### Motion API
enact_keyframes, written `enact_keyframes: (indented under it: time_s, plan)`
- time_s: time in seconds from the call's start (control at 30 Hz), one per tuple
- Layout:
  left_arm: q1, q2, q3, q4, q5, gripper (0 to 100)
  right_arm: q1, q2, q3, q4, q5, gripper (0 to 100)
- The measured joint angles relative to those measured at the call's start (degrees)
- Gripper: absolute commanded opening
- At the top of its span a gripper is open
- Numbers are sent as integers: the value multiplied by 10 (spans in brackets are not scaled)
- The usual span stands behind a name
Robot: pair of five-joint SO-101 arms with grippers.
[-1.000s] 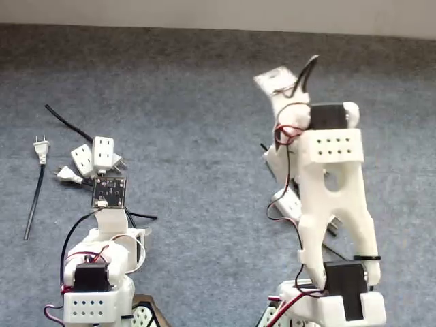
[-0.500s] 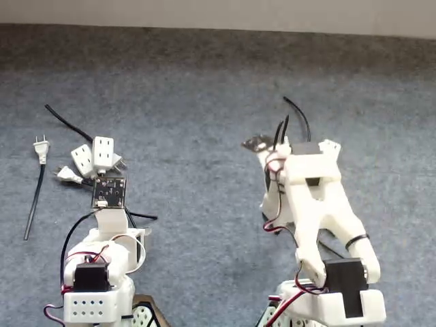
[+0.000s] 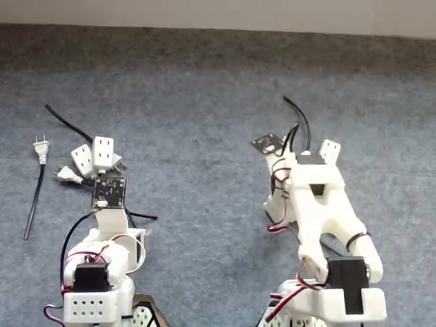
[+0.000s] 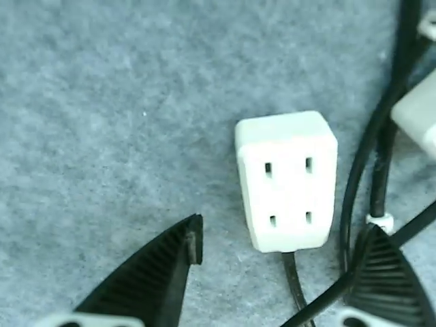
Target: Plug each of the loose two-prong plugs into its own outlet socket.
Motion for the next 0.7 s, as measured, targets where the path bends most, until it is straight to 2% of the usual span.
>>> enact_keyframes:
  time_s: [0.1,0.3,0.43,0.57,0.7]
  plan:
    - [0,0,0,0,0,207,0,49,-1,-16,0,310]
    - [0,0,0,0,0,207,4,94,-37,-25,-52,100]
    - [0,0,0,0,0,207,5,98,-86,2,-101,87]
    - [0,0,0,0,0,207,-1,99,-163,87,-127,87]
    - [0,0,0,0,0,207,-1,90,-285,163,-250,87]
